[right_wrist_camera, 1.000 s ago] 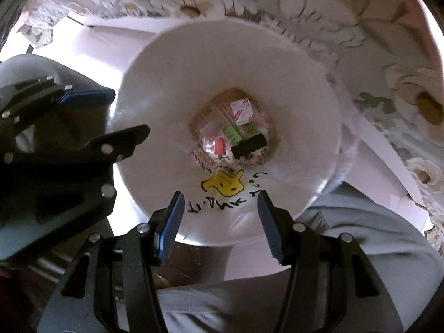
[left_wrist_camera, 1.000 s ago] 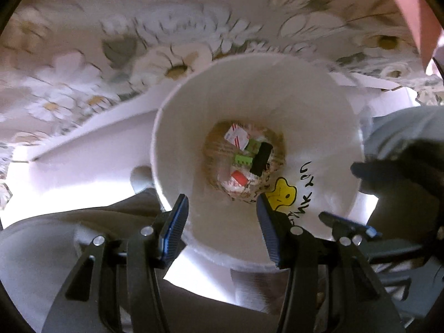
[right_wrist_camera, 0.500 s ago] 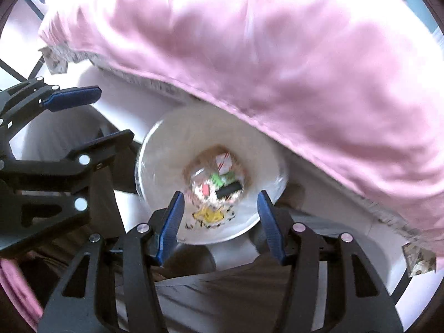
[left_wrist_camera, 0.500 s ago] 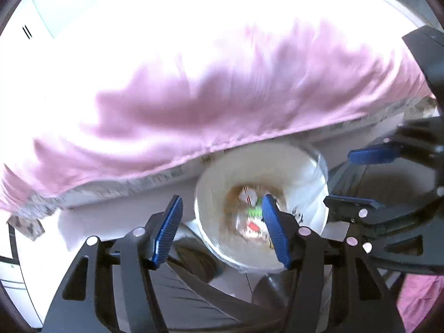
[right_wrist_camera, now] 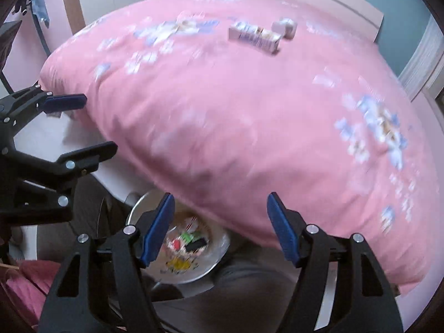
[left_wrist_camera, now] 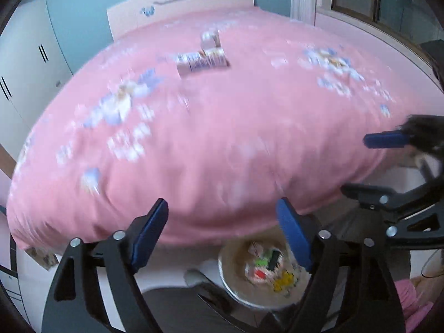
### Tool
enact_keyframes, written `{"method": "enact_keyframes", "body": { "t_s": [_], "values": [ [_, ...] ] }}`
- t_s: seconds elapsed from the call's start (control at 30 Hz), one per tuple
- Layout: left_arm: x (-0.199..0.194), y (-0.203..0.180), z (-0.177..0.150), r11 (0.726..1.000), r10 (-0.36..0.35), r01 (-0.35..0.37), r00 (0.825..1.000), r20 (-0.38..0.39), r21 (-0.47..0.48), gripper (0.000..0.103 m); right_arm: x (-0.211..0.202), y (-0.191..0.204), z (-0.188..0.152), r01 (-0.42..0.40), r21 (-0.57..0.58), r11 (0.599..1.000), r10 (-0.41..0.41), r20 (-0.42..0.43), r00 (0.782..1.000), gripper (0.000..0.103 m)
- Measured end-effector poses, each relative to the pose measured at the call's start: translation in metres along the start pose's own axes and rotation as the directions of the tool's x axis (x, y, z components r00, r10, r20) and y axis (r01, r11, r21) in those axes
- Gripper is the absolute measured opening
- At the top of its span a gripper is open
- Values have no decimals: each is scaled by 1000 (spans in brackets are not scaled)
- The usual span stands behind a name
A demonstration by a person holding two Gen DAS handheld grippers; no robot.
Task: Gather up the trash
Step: 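Move both tools back over the bed toward the milk carton and yogurt cup, then grasp the milk carton with the left tool while the right tool grasps the white yogurt cup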
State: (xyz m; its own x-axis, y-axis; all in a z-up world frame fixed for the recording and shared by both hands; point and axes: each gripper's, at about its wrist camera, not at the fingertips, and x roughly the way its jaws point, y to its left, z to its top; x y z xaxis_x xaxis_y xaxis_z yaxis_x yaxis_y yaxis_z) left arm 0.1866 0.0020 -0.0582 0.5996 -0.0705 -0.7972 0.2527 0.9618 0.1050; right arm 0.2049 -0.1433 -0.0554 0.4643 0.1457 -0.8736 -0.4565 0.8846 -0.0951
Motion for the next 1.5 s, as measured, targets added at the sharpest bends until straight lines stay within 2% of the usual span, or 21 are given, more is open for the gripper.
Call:
{"method": "enact_keyframes", "body": {
  "t_s": [0.23,0.5,0.63,0.77,0.9,1.03,1.1,1.23,1.4,1.5],
  "values": [
    [-7,6,62,995,31,-38,996,80,88,91,-19,-33,63,55,28,998,-57,73,996,73],
    [11,14,120,982,68,-87,991,113,167,92,-30,-65,137,87,52,995,-93,137,986,76],
    [26,20,150,972,61,-89,989,132,218,92,-32,-83,179,93,60,994,-101,156,983,76],
    [45,31,174,957,-10,-26,992,123,289,92,-24,-98,222,90,76,993,-101,152,983,76],
    [63,41,194,916,-54,-12,987,151,401,92,-5,-115,265,97,112,989,-111,132,985,77],
    [84,54,217,870,-179,97,975,128,483,92,28,-137,316,81,185,979,-99,95,991,77],
    [99,61,229,845,-214,122,969,122,520,92,49,-147,339,70,222,972,-88,72,994,77],
    [129,67,245,794,-264,173,962,74,584,92,98,-170,381,63,305,950,-68,6,998,77],
    [176,67,256,730,-317,248,949,-7,637,92,171,-193,416,67,395,916,-33,-94,995,77],
    [201,59,255,674,-322,253,946,-33,694,92,209,-201,426,70,439,896,-4,-148,989,77]
  ]
}}
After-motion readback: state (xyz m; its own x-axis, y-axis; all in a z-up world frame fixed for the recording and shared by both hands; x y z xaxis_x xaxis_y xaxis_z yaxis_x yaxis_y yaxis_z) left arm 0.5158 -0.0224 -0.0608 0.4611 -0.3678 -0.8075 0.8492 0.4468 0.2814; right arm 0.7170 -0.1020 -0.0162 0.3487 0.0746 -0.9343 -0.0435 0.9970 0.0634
